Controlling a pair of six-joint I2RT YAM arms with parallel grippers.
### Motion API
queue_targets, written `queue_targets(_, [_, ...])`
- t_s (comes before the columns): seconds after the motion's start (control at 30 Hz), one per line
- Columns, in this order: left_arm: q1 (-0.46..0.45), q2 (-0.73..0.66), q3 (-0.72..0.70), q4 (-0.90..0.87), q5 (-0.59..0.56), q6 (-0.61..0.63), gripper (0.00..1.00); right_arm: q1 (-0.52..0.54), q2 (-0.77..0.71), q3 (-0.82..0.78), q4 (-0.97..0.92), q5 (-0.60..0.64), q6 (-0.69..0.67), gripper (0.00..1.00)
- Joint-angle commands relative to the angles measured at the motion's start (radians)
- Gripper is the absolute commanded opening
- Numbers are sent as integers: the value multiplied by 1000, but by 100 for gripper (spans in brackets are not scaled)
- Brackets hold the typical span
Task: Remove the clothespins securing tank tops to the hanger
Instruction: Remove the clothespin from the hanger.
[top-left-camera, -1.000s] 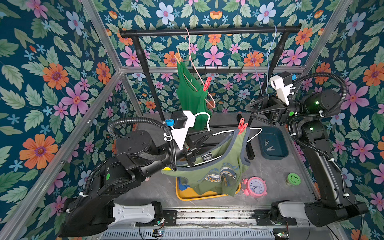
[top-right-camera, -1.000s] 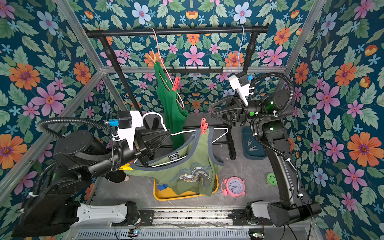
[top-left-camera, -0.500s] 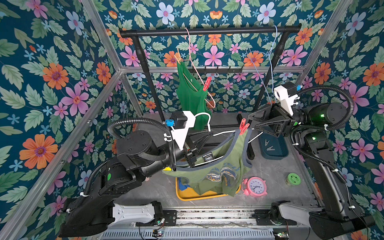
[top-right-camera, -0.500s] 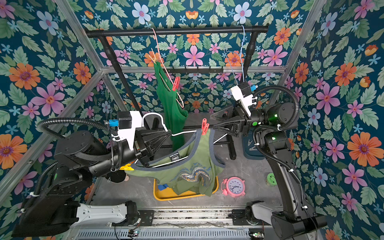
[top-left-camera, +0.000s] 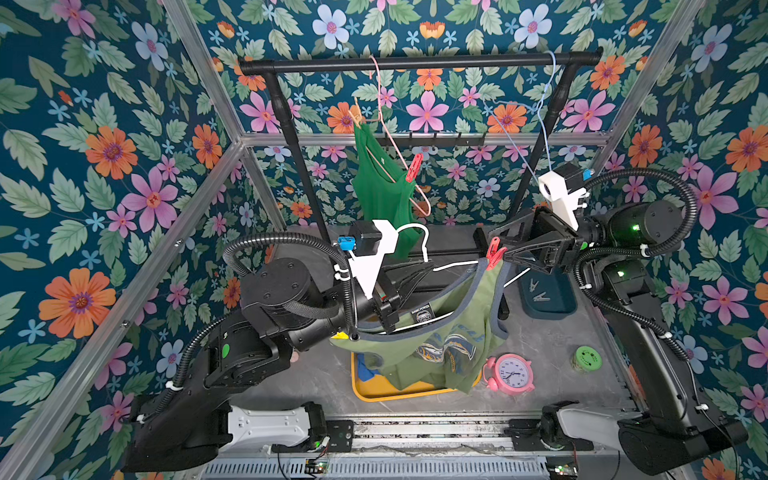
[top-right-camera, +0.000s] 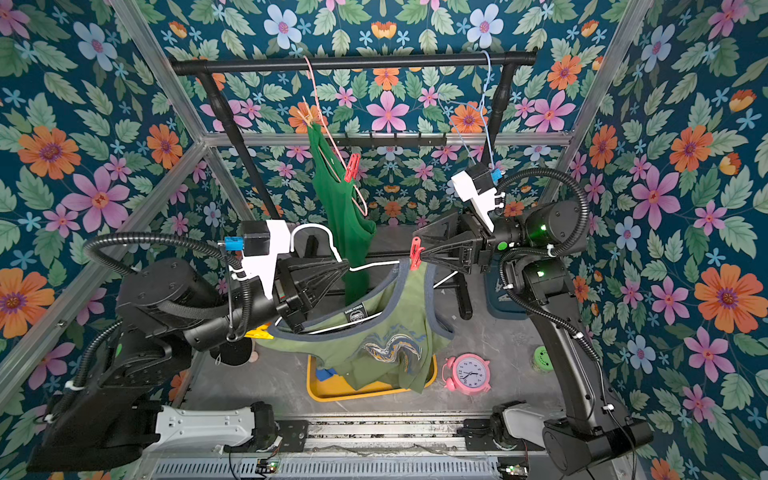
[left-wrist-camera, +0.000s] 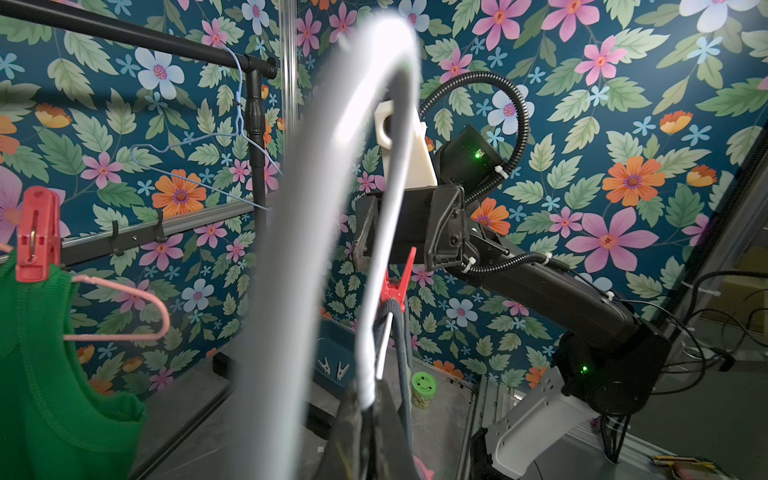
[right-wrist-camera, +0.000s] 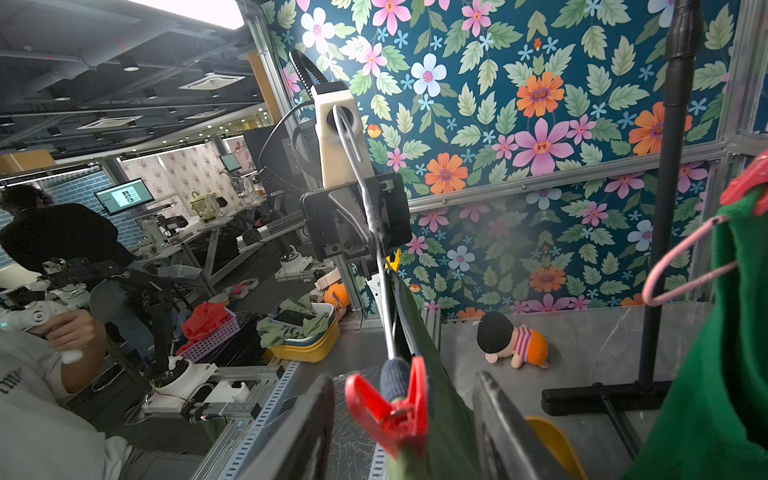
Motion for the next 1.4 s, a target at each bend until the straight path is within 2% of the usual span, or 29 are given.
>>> queue_targets(0.0, [0,-2,2,62,6,-13,0,10,-4,8,-9,-24,-25,53])
queue_targets(0.23, [0,9,8,64,15,-14,0,37,16,32,-8,-27,-27,47])
queue_targets(0.37, [0,4,5,66,14,-15,0,38,19,39,-13,-36,-27,37])
queue_targets(0.67, [0,-12,-14,80,16,-16,0,39,7,30,-30,-27,-43,31])
queue_targets(1.2, [0,-15,-21,80,13,-16,0,42,4,43,-26,-8,-47,10])
queue_targets(1.37, [0,-21,-28,87,18,-18,0,42,0,66,-76,29,-89,8])
